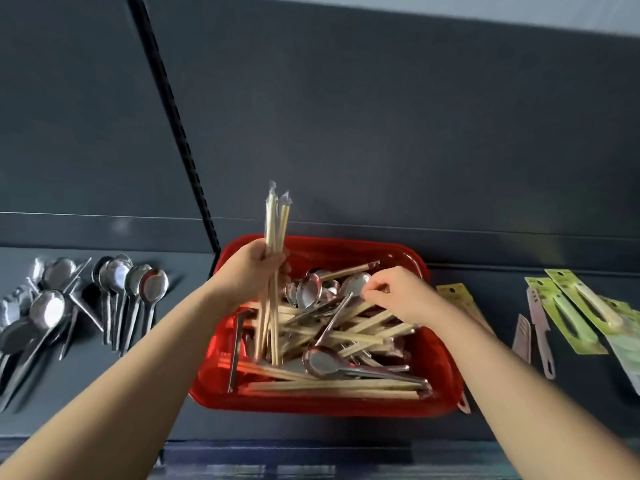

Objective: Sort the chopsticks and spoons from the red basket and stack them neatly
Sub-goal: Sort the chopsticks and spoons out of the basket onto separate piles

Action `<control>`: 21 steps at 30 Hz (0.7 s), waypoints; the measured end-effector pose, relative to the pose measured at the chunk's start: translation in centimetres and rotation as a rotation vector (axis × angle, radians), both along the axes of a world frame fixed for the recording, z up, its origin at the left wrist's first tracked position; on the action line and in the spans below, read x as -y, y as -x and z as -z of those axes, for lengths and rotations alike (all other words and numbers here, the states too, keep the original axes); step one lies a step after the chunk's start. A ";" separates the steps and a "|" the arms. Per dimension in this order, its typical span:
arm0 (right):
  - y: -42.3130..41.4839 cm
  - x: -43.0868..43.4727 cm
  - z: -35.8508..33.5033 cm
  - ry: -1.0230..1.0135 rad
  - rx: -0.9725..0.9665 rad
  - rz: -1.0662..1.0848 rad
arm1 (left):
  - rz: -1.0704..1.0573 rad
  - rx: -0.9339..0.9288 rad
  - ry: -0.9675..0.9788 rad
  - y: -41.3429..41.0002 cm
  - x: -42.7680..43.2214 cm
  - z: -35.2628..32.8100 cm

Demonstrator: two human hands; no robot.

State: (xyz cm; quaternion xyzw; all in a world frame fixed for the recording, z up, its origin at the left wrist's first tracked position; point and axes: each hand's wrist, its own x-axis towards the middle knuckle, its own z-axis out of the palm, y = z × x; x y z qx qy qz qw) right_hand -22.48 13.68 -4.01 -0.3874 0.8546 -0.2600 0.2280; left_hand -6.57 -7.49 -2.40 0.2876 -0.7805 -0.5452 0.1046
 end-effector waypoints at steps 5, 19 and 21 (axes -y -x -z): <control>-1.7 -0.5 0.1 0.106 -0.153 0.025 | 0.069 0.261 0.422 0.6 -0.4 2.0; -5.4 1.2 -1.9 0.277 0.307 0.301 | 0.152 0.243 0.644 -3.6 -0.3 1.1; -5.1 -0.5 -2.6 0.333 0.304 0.361 | 0.127 0.251 0.656 -4.5 0.0 0.6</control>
